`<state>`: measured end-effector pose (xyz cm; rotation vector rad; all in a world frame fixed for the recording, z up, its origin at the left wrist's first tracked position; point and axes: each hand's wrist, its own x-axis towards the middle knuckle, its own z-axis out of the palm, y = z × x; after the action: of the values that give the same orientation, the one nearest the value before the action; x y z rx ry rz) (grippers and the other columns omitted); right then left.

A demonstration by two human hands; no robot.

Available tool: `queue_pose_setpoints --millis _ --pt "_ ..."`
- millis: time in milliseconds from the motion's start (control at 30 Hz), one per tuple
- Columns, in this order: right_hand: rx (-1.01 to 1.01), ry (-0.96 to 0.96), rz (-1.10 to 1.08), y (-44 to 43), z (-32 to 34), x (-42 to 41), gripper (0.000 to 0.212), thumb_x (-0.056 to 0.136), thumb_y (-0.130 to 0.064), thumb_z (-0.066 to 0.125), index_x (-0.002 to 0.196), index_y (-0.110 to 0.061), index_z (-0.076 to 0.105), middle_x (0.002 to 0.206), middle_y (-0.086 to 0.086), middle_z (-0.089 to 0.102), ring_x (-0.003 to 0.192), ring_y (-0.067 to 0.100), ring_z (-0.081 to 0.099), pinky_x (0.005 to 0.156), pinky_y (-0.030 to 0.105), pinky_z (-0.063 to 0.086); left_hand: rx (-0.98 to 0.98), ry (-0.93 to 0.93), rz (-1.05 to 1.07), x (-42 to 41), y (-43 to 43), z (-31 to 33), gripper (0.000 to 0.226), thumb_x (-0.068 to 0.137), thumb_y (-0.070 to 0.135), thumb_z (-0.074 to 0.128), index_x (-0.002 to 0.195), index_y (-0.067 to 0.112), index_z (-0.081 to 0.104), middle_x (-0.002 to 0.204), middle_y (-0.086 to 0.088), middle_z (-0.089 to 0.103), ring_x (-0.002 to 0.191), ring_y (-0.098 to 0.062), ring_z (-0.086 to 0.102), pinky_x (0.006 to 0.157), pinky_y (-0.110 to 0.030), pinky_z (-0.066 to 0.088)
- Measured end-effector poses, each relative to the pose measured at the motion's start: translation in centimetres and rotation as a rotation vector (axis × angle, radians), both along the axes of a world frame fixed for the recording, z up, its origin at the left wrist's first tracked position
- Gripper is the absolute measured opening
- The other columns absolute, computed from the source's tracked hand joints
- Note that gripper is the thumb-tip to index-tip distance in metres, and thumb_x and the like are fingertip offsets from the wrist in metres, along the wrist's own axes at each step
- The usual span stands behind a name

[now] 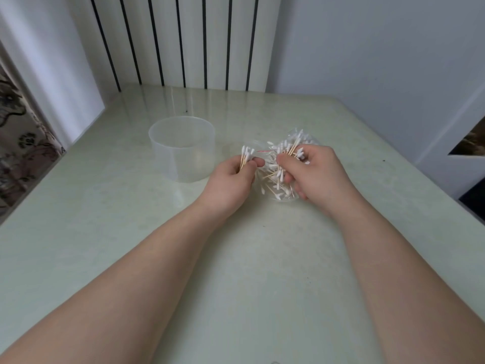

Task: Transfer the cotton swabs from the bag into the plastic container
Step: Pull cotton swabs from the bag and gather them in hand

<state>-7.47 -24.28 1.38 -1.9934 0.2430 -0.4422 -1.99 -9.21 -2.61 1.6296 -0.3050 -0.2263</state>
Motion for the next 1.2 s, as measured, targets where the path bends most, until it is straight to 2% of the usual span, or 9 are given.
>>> queue_pose_setpoints --millis 233,400,500,567,633,833,967,1067,1200 --pt "0.243 0.017 0.060 0.5 0.5 -0.4 0.026 0.095 -0.015 0.064 0.072 -0.008 0.055 0.051 0.001 0.056 0.034 0.015 0.039 0.034 0.020 0.026 -0.047 0.011 0.007 -0.6 0.0 0.6 0.021 0.106 0.020 0.046 0.096 0.023 0.064 0.086 0.003 0.061 0.063 -0.009 0.054 0.052 -0.018 0.045" --pt "0.418 0.023 0.074 0.5 1.0 -0.3 0.023 0.094 -0.011 0.064 0.073 -0.008 0.056 0.055 0.005 0.054 0.036 0.013 0.037 0.032 0.016 0.024 -0.077 0.022 0.007 -0.9 0.2 0.9 0.021 0.106 0.022 0.047 0.099 0.027 0.067 0.097 0.009 0.066 0.081 -0.007 0.060 0.055 -0.020 0.051" --pt "0.434 0.059 0.126 0.7 0.8 -0.3 0.025 0.096 -0.012 0.062 0.071 -0.011 0.064 0.056 0.005 0.053 0.037 0.011 0.037 0.031 0.016 0.024 -0.132 0.042 -0.057 -1.1 0.3 1.0 0.023 0.107 0.022 0.045 0.111 0.021 0.068 0.107 0.003 0.072 0.091 -0.008 0.068 0.061 -0.025 0.057" --pt "0.413 0.070 0.169 1.1 0.3 -0.2 0.026 0.097 -0.012 0.061 0.074 -0.014 0.070 0.057 0.005 0.053 0.036 0.012 0.039 0.031 0.017 0.026 -0.133 0.025 -0.120 -1.2 0.4 1.1 0.027 0.108 0.022 0.043 0.118 0.016 0.067 0.101 -0.001 0.072 0.090 -0.010 0.070 0.067 -0.031 0.060" --pt "0.394 0.066 0.181 1.3 0.0 -0.1 0.020 0.098 -0.013 0.061 0.078 -0.011 0.063 0.057 0.006 0.055 0.035 0.012 0.042 0.030 0.018 0.029 -0.126 0.011 -0.174 -1.2 0.5 1.1 0.028 0.109 0.021 0.042 0.120 0.009 0.065 0.094 -0.005 0.068 0.083 -0.015 0.068 0.067 -0.035 0.060" --pt "0.337 0.073 0.126 1.4 -0.2 0.0 0.027 0.096 -0.018 0.064 0.073 -0.011 0.053 0.058 0.008 0.053 0.034 0.014 0.039 0.032 0.019 0.025 0.006 -0.084 -0.180 -1.1 0.6 1.0 0.030 0.110 0.025 0.038 0.111 0.004 0.060 0.081 -0.004 0.057 0.067 -0.016 0.051 0.050 -0.024 0.043" --pt "0.352 0.041 0.031 1.1 0.0 0.1 0.025 0.093 -0.018 0.067 0.070 -0.014 0.056 0.055 0.004 0.050 0.036 0.014 0.039 0.034 0.019 0.025 0.025 -0.087 -0.142 -0.9 0.4 0.7 0.036 0.109 0.031 0.040 0.103 0.000 0.055 0.073 -0.002 0.052 0.066 -0.018 0.051 0.050 -0.025 0.042" --pt "0.338 0.000 0.007 0.9 -0.1 0.3 0.020 0.092 -0.017 0.067 0.075 -0.010 0.060 0.053 0.003 0.051 0.038 0.015 0.042 0.035 0.021 0.031 0.034 -0.094 -0.134 -0.7 0.3 0.5 0.034 0.109 0.032 0.040 0.085 0.010 0.050 0.060 0.008 0.050 0.065 -0.020 0.050 0.052 -0.028 0.041" --pt "0.360 -0.028 0.053 1.0 -0.3 0.4 0.014 0.093 -0.013 0.067 0.080 -0.008 0.065 0.064 0.010 0.059 0.046 0.018 0.053 0.042 0.027 0.047 0.054 -0.093 -0.114 -0.7 0.3 0.5 0.036 0.109 0.035 0.041 0.079 0.016 0.047 0.057 0.009 0.048 0.065 -0.019 0.050 0.055 -0.030 0.041"
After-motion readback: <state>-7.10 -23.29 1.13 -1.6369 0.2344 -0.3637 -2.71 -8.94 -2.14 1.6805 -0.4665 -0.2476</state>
